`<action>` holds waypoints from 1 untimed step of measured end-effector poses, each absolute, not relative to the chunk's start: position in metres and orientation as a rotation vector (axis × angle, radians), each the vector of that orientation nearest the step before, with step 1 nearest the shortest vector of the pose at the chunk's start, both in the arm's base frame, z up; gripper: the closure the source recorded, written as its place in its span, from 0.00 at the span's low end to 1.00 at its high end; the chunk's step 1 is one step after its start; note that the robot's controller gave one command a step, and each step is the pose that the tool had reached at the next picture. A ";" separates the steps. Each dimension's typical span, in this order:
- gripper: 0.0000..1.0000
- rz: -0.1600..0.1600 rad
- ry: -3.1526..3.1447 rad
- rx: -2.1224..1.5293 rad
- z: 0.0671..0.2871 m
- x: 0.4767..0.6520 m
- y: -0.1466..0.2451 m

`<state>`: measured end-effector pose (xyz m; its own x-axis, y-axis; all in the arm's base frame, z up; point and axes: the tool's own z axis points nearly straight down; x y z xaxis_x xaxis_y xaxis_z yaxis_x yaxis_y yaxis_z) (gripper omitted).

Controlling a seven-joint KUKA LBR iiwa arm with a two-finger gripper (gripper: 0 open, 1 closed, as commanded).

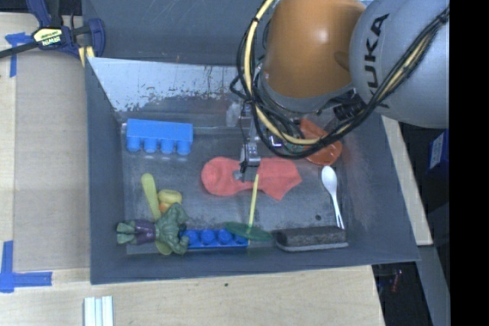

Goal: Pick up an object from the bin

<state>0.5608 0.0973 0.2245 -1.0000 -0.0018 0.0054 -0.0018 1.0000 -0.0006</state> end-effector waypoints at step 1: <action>0.00 -0.001 -3.145 -0.001 0.229 0.562 0.097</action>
Offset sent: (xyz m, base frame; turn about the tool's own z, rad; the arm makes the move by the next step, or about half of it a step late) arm -0.0018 -0.0359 -0.0426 0.1421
